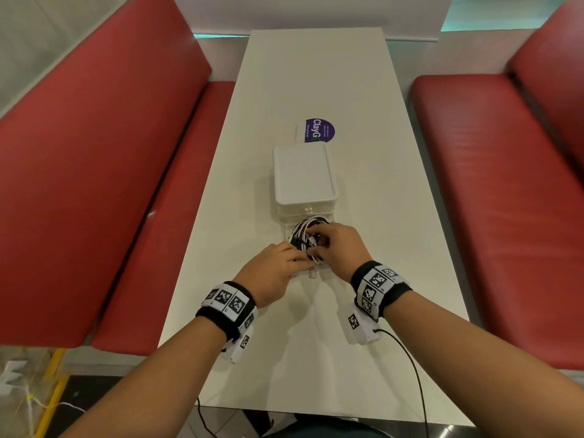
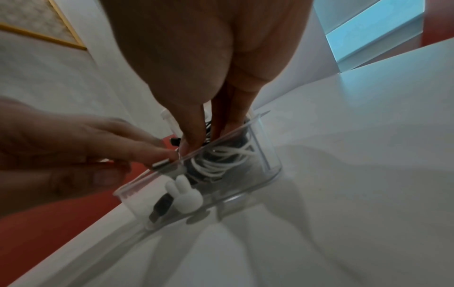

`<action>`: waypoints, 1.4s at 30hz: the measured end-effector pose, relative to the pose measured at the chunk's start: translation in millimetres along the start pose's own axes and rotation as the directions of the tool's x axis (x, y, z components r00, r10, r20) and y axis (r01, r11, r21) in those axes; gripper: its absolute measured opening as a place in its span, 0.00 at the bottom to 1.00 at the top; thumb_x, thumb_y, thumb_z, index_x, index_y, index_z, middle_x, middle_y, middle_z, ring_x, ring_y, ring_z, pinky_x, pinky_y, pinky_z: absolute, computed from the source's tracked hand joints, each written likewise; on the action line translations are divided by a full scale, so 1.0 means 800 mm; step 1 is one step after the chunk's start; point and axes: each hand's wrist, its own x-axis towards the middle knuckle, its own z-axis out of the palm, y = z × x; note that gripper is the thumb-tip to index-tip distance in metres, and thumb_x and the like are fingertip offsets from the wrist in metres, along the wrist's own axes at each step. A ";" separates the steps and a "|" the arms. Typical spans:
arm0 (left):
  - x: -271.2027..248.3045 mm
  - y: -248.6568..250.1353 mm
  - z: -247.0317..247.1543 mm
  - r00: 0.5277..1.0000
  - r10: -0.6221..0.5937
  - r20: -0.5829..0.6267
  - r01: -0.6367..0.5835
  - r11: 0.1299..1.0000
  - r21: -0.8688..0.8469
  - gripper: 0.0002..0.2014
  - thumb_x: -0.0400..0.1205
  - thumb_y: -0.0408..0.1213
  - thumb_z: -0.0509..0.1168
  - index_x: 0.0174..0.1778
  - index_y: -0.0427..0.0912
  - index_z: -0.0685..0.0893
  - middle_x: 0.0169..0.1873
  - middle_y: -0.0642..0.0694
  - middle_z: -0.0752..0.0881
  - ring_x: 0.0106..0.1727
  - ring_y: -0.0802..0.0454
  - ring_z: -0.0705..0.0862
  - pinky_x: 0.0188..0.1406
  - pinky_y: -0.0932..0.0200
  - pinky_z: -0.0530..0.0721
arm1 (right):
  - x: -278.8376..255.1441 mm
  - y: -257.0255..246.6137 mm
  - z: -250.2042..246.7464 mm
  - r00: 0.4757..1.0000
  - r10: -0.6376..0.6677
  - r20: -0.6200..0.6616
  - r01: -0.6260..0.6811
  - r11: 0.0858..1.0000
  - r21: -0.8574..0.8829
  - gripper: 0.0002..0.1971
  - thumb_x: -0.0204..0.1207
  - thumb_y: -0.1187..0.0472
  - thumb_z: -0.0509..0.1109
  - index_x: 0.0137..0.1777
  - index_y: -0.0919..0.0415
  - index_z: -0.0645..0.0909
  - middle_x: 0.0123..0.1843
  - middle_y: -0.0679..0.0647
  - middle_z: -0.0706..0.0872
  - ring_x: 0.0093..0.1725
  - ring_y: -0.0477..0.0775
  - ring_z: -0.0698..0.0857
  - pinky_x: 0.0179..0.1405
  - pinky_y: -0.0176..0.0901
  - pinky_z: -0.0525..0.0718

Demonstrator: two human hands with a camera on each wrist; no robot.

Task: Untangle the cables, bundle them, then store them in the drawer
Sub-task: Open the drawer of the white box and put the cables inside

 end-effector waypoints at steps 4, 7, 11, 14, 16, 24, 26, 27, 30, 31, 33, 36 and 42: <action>-0.005 0.014 -0.004 0.993 -0.091 0.071 0.071 0.966 0.249 0.30 0.75 0.32 0.68 0.74 0.53 0.80 0.68 0.56 0.84 0.67 0.48 0.80 0.63 0.51 0.78 | -0.001 0.004 0.004 0.999 -0.048 -0.019 0.048 0.999 -0.018 0.21 0.75 0.56 0.80 0.68 0.52 0.87 0.55 0.50 0.78 0.46 0.50 0.80 0.52 0.42 0.81; -0.011 0.021 -0.004 0.969 -0.147 0.196 0.106 0.972 0.207 0.35 0.76 0.31 0.61 0.82 0.54 0.68 0.76 0.58 0.77 0.75 0.50 0.70 0.70 0.52 0.68 | -0.002 0.006 0.004 0.995 -0.099 0.020 0.100 0.991 -0.083 0.21 0.80 0.57 0.75 0.73 0.54 0.83 0.62 0.50 0.80 0.54 0.52 0.83 0.56 0.41 0.80; -0.011 0.018 -0.014 0.957 -0.170 0.237 0.196 0.976 -0.092 0.29 0.80 0.32 0.60 0.76 0.62 0.74 0.72 0.63 0.78 0.76 0.56 0.64 0.76 0.50 0.63 | -0.007 0.006 0.007 0.983 -0.151 0.101 0.164 0.977 -0.133 0.22 0.83 0.60 0.71 0.77 0.56 0.79 0.68 0.53 0.80 0.66 0.57 0.81 0.65 0.46 0.79; -0.003 0.006 -0.024 0.978 -0.202 -0.050 0.185 0.953 -0.239 0.20 0.80 0.30 0.65 0.66 0.52 0.85 0.68 0.57 0.82 0.71 0.52 0.70 0.74 0.45 0.72 | -0.011 0.009 0.010 0.979 -0.202 -0.012 0.192 0.947 -0.257 0.19 0.81 0.57 0.73 0.72 0.51 0.84 0.65 0.57 0.78 0.64 0.63 0.75 0.66 0.57 0.79; 0.007 0.001 -0.030 0.929 -0.331 -0.167 0.282 0.923 -0.261 0.20 0.81 0.30 0.66 0.69 0.47 0.83 0.72 0.51 0.78 0.73 0.51 0.72 0.75 0.44 0.75 | -0.010 0.009 0.010 0.976 -0.198 -0.092 0.162 0.938 -0.305 0.16 0.80 0.55 0.74 0.67 0.48 0.88 0.69 0.60 0.76 0.69 0.65 0.72 0.69 0.59 0.77; 0.042 -0.026 -0.055 0.848 -0.530 -0.021 0.450 0.741 -0.499 0.57 0.73 0.27 0.79 0.84 0.73 0.52 0.87 0.63 0.41 0.81 0.48 0.71 0.70 0.52 0.84 | -0.018 0.001 0.029 0.983 -0.178 -0.033 0.170 0.969 -0.179 0.18 0.89 0.56 0.60 0.75 0.55 0.81 0.84 0.64 0.68 0.83 0.66 0.67 0.81 0.58 0.72; 0.051 -0.032 -0.060 0.883 -0.467 0.052 0.442 0.788 -0.429 0.54 0.73 0.26 0.79 0.84 0.71 0.58 0.86 0.69 0.38 0.83 0.47 0.68 0.66 0.54 0.86 | -0.018 -0.001 0.034 0.988 -0.155 0.014 0.154 0.965 -0.214 0.20 0.90 0.55 0.57 0.80 0.55 0.76 0.87 0.65 0.64 0.87 0.67 0.59 0.84 0.59 0.66; 0.055 -0.035 -0.062 0.894 -0.444 0.064 0.428 0.802 -0.416 0.52 0.73 0.25 0.79 0.84 0.69 0.60 0.86 0.69 0.39 0.84 0.48 0.67 0.66 0.54 0.85 | -0.017 -0.002 0.037 0.987 -0.159 0.026 0.161 0.960 -0.231 0.21 0.90 0.55 0.58 0.81 0.54 0.75 0.87 0.65 0.63 0.87 0.68 0.58 0.84 0.60 0.65; 0.060 -0.044 -0.060 0.915 -0.397 0.070 0.390 0.829 -0.401 0.53 0.70 0.26 0.81 0.84 0.65 0.63 0.86 0.70 0.42 0.85 0.52 0.64 0.73 0.51 0.82 | -0.013 -0.002 0.037 0.970 -0.245 0.006 0.238 0.936 -0.259 0.19 0.85 0.59 0.65 0.75 0.56 0.81 0.81 0.65 0.74 0.82 0.68 0.67 0.75 0.62 0.78; 0.060 -0.045 -0.058 0.919 -0.388 0.070 0.383 0.837 -0.391 0.53 0.69 0.26 0.81 0.84 0.65 0.63 0.86 0.70 0.42 0.85 0.52 0.65 0.73 0.51 0.81 | -0.009 -0.003 0.034 0.962 -0.272 -0.004 0.261 0.928 -0.264 0.17 0.84 0.60 0.67 0.71 0.58 0.84 0.76 0.64 0.79 0.78 0.68 0.72 0.69 0.61 0.82; 0.058 -0.047 -0.057 0.927 -0.370 0.065 0.365 0.848 -0.383 0.53 0.69 0.24 0.81 0.84 0.65 0.64 0.86 0.69 0.43 0.84 0.53 0.66 0.72 0.51 0.82 | 0.000 -0.004 0.026 0.946 -0.325 0.010 0.312 0.898 -0.310 0.14 0.82 0.62 0.69 0.65 0.60 0.88 0.69 0.63 0.85 0.71 0.68 0.79 0.61 0.62 0.86; 0.057 -0.051 -0.057 0.932 -0.358 0.053 0.352 0.861 -0.367 0.53 0.69 0.23 0.80 0.83 0.66 0.65 0.86 0.68 0.45 0.84 0.55 0.65 0.71 0.52 0.83 | 0.012 -0.001 0.024 0.956 -0.293 -0.015 0.275 0.913 -0.300 0.13 0.82 0.64 0.68 0.63 0.61 0.89 0.69 0.61 0.87 0.70 0.66 0.80 0.61 0.60 0.86; 0.057 -0.043 -0.057 0.920 -0.391 0.019 0.375 0.869 -0.323 0.48 0.73 0.25 0.78 0.82 0.66 0.66 0.87 0.65 0.48 0.72 0.50 0.79 0.55 0.59 0.87 | 0.012 -0.008 0.036 0.957 0.039 -0.288 -0.007 0.994 0.112 0.02 0.73 0.67 0.79 0.44 0.64 0.93 0.58 0.54 0.78 0.59 0.52 0.74 0.62 0.38 0.71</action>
